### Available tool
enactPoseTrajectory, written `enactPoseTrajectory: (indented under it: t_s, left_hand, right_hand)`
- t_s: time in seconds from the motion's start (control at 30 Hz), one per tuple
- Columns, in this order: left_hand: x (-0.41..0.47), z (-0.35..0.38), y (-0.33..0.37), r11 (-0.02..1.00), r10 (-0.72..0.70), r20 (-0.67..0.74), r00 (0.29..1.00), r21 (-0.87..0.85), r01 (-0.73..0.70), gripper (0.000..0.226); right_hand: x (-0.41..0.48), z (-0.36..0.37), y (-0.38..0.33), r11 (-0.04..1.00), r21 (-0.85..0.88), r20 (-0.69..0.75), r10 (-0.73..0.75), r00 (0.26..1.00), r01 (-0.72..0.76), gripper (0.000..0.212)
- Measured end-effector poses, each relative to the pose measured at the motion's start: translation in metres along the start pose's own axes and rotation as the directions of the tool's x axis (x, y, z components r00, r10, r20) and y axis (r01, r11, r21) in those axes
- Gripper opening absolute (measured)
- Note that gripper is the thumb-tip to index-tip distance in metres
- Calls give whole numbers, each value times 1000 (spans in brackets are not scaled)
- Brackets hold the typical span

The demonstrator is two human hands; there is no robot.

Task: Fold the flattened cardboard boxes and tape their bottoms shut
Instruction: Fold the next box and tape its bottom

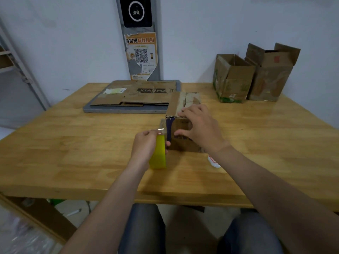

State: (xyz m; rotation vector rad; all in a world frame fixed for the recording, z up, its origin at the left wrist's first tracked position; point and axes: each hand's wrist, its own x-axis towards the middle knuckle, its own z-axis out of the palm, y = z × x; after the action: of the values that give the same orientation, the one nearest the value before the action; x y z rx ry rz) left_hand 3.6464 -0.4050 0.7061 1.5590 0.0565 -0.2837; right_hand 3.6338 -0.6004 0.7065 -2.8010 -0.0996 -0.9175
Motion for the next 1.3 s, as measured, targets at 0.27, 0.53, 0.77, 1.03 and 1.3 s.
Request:
enactPoseTrajectory:
  t_s: [0.27, 0.53, 0.77, 1.03, 1.3]
  left_hand:
    - [-15, -3, 8, 996, 74, 65, 995, 52, -77, 17]
    - [-50, -8, 27, 968, 222, 129, 966, 86, -234, 21]
    - [-68, 16, 38, 920, 371, 174, 912, 66, -387, 19]
    - [-77, 29, 35, 779, 600, 101, 793, 151, -609, 25]
    - [-79, 34, 27, 857, 515, 137, 846, -71, -511, 29]
  right_hand:
    - [3, -10, -1, 999, 25, 139, -28, 990, 25, 74]
    - [-24, -52, -24, 946, 290, -91, 176, 980, -142, 51]
    - [-60, -57, -61, 472, 823, 308, 94, 947, -315, 10]
    - [-73, -69, -60, 457, 797, 406, 78, 910, -395, 20]
    - [-93, -77, -59, 551, 782, 267, 124, 956, -290, 25]
